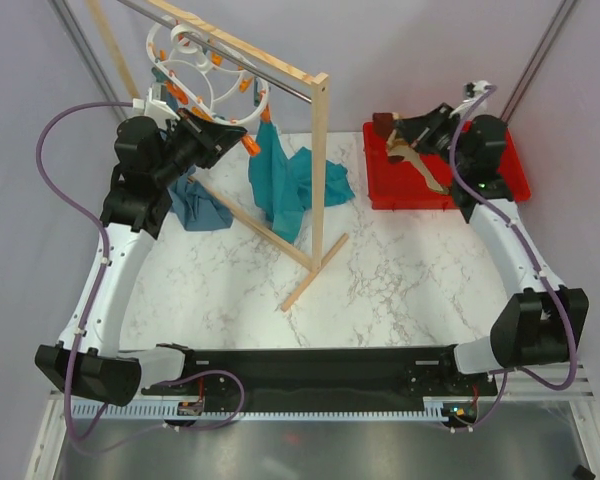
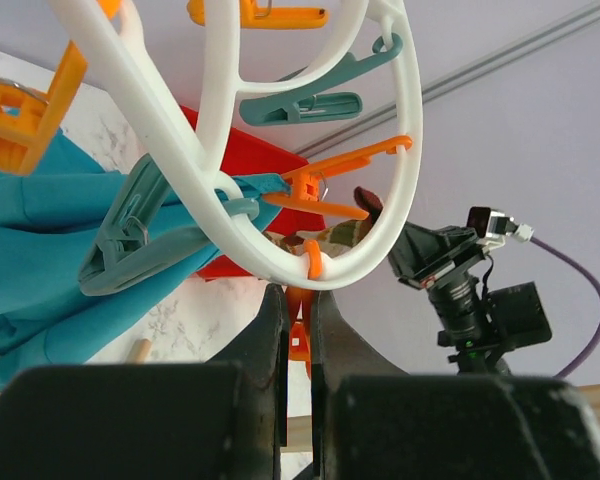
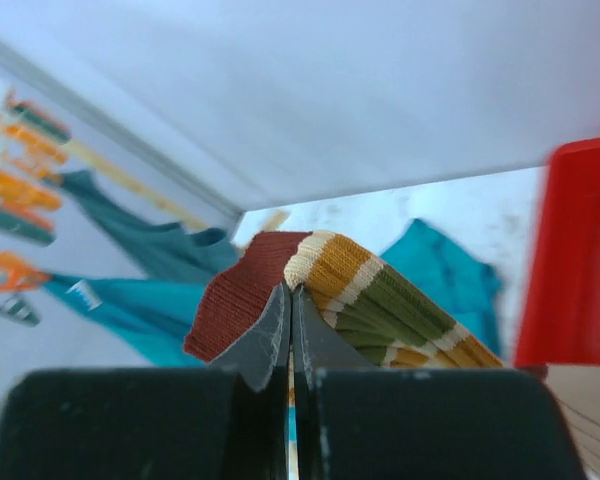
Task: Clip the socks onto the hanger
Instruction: Clamp the sock onto the hanger.
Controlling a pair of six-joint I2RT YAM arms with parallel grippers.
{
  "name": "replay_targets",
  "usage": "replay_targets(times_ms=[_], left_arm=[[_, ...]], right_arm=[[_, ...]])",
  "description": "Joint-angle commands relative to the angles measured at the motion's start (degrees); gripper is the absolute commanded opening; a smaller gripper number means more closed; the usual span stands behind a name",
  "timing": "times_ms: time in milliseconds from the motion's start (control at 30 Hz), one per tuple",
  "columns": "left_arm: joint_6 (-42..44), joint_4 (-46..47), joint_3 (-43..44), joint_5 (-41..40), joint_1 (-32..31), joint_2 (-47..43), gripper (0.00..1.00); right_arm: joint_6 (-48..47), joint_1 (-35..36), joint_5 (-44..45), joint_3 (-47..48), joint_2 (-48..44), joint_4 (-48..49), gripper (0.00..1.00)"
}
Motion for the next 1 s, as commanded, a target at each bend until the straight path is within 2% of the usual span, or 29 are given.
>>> replay_targets(times_ms=[0, 267, 400, 433, 667, 867, 967], left_arm=[[-4.73, -2.71, -2.12, 4.07, -0.49, -0.18, 0.02], [-4.73, -2.71, -3.35, 4.07, -0.93, -0.98, 0.02], [-4.73, -2.71, -1.95, 4.07, -1.02, 0.87, 0.02], [-19.26, -2.71, -1.86, -2.28, -1.1, 1.22, 0.02], [-20.73, -2.53, -1.33, -5.24, -2.6, 2.72, 0.02], [-20.82, -2.53, -0.8, -7.09, -3.3, 3.16, 0.02], [-20.64, -2.44, -0.72, -7.09, -3.56, 3.51, 0.02]], right_arm=[[3.63, 6.92, 1.04, -4.19, -3.26, 15.57, 0.0], [6.44, 20.81, 9.57, -8.69, -2.92, 25.95, 0.0], [6.54, 22.93, 6.77, -4.05, 2.52, 26.05, 0.0], [6.36, 23.28, 6.67, -3.51, 2.97, 25.87, 0.0], [7.67, 25.47, 2.8, -2.1, 7.8, 31.4, 0.0], [9.52, 27.59, 2.71, -2.71, 9.83, 37.29, 0.0], [9.87, 28.2, 4.91, -2.8, 9.65, 35.89, 0.0]])
